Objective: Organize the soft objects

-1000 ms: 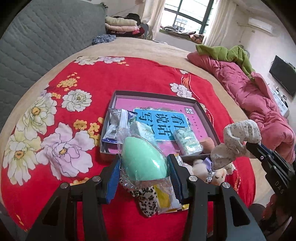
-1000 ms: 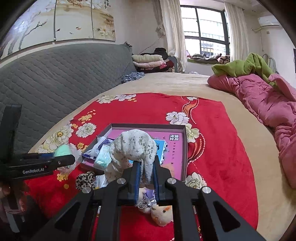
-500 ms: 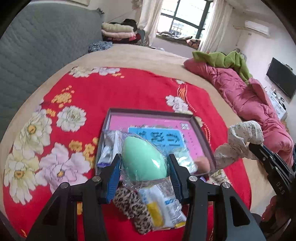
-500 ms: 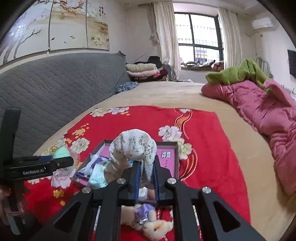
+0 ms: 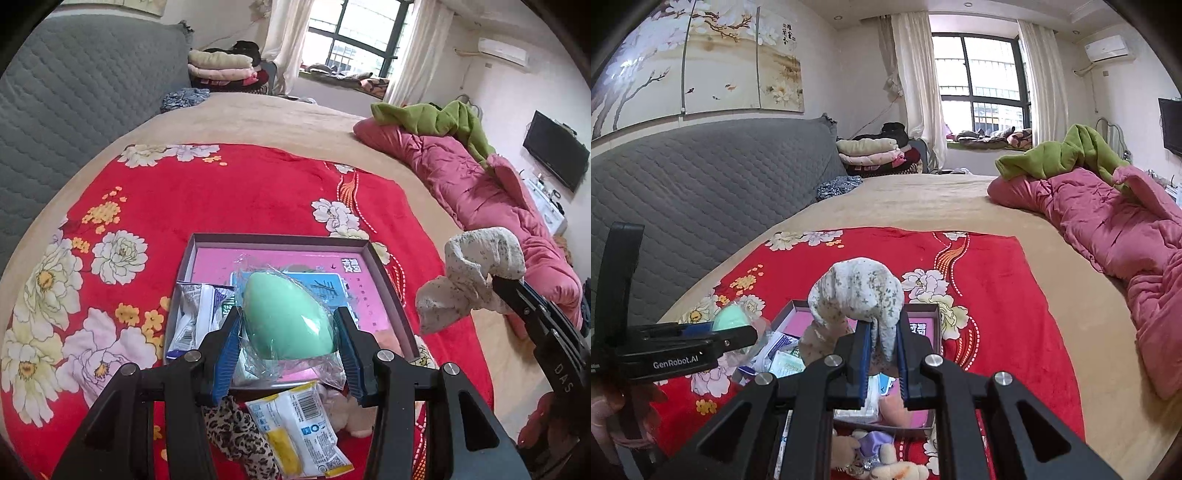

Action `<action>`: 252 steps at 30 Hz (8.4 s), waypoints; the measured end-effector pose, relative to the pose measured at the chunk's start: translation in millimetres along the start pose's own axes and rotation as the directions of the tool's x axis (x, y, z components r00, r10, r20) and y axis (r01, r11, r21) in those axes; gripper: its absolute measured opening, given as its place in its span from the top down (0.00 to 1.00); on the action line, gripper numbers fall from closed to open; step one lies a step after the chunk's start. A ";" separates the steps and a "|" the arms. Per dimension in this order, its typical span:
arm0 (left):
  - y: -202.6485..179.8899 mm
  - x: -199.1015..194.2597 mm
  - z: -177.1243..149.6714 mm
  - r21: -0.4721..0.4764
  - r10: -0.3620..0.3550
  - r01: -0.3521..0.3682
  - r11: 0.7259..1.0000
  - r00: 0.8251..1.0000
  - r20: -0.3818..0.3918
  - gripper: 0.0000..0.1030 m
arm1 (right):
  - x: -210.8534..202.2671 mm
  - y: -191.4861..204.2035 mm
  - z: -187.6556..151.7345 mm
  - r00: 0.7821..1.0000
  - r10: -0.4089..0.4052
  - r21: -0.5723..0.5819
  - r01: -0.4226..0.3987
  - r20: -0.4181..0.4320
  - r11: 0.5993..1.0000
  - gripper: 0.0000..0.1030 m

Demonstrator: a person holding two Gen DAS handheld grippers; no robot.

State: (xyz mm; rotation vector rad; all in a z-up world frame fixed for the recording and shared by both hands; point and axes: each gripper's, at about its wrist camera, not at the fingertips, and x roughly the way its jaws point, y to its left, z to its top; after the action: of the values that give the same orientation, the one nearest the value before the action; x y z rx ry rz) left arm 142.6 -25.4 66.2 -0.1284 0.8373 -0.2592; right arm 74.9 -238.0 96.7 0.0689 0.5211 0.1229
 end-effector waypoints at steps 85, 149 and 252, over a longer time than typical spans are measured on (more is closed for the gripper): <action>4.6 125.0 -41.4 0.112 -0.063 0.095 0.989 0.963 -0.262 0.51 | 120.0 0.4 -63.3 0.931 -0.054 0.032 0.070 -0.361 0.997 0.88; -4.0 123.3 -41.0 0.065 -0.077 0.096 0.993 0.966 -0.247 0.41 | 121.0 -26.0 -61.6 0.918 -0.202 0.018 0.221 -0.340 0.975 0.53; 91.8 63.9 -121.2 -0.239 -0.018 -0.036 0.970 0.976 -0.217 0.60 | 66.3 -7.0 -145.0 0.898 0.018 -0.049 -0.044 -0.440 0.998 0.55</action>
State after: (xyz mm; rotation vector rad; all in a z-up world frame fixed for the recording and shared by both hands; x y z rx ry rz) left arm 109.1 43.8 -79.7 -0.3284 1.0870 -0.1632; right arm 60.1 -231.0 -62.1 -0.0090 0.9701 0.1866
